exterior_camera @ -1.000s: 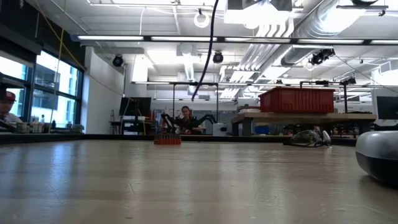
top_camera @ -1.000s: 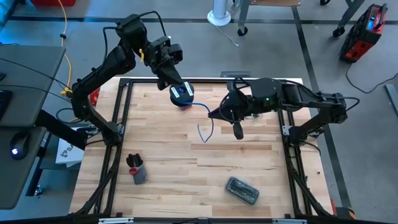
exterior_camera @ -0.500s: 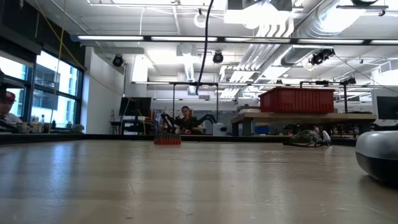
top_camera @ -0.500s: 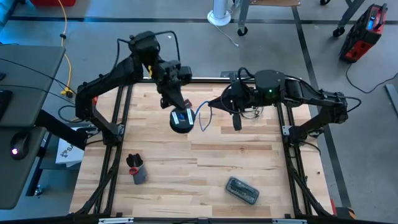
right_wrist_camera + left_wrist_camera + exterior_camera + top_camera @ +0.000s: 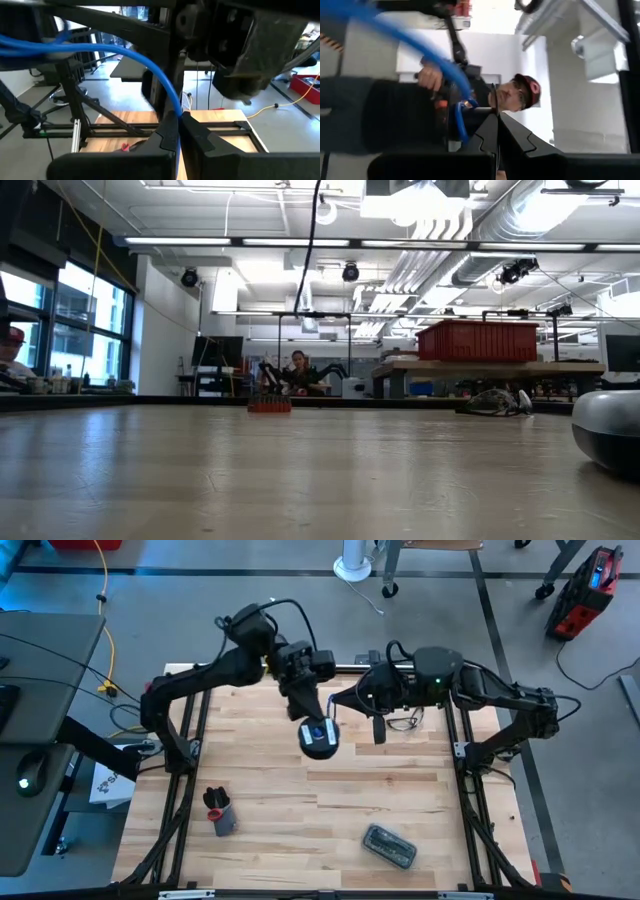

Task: Coil cords
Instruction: Coil the blue wire onto the spool

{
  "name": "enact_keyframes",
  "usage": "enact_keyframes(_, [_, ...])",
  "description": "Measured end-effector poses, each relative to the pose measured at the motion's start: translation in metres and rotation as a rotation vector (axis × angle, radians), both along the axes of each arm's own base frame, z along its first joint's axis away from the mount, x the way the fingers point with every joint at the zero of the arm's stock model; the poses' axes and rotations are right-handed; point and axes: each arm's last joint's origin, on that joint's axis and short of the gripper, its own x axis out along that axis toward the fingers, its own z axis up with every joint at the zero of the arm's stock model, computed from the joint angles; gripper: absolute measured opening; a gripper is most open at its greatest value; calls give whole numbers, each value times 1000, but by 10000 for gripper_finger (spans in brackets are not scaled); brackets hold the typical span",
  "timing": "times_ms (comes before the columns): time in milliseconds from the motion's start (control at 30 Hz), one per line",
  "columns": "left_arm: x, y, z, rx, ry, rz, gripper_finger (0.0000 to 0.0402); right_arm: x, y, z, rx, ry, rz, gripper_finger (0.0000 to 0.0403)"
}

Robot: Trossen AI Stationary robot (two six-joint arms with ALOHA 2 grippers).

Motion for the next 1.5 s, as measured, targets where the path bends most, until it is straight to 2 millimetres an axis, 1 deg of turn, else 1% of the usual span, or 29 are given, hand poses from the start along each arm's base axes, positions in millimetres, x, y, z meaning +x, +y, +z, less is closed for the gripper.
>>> enact_keyframes(100, [7, 2, 0, -26, -89, 36, 0, 0, 1, 2, 3, -19, 2, 0])
enact_keyframes(200, [10, 7, 0, -40, -154, 100, 0, 1, 2, 4, 22, -42, 4, 0])
enact_keyframes(433, [10, 17, 1, 41, -338, 232, 0, 1, 2, 7, 31, -78, 3, 0])
enact_keyframes(667, [-2, 26, 22, 134, -556, 368, 0, 1, 2, 12, 70, -127, 3, 0])
enact_keyframes(900, [-4, 28, 28, 164, -642, 464, 0, 1, 2, 23, 75, -234, 9, 0])
enact_keyframes(1133, [9, 23, 20, 182, -672, 500, 0, 0, 2, 30, 79, -308, 11, 0])
enact_keyframes(1200, [14, 24, 17, 185, -675, 511, 0, 1, 2, 30, 100, -313, 9, 0])
enact_keyframes(1333, [16, 25, 15, 182, -686, 508, 0, 1, 2, 29, 111, -299, -5, 0])
enact_keyframes(1500, [9, 30, 21, 184, -783, 548, 0, 1, 3, 28, 122, -292, 22, 0])
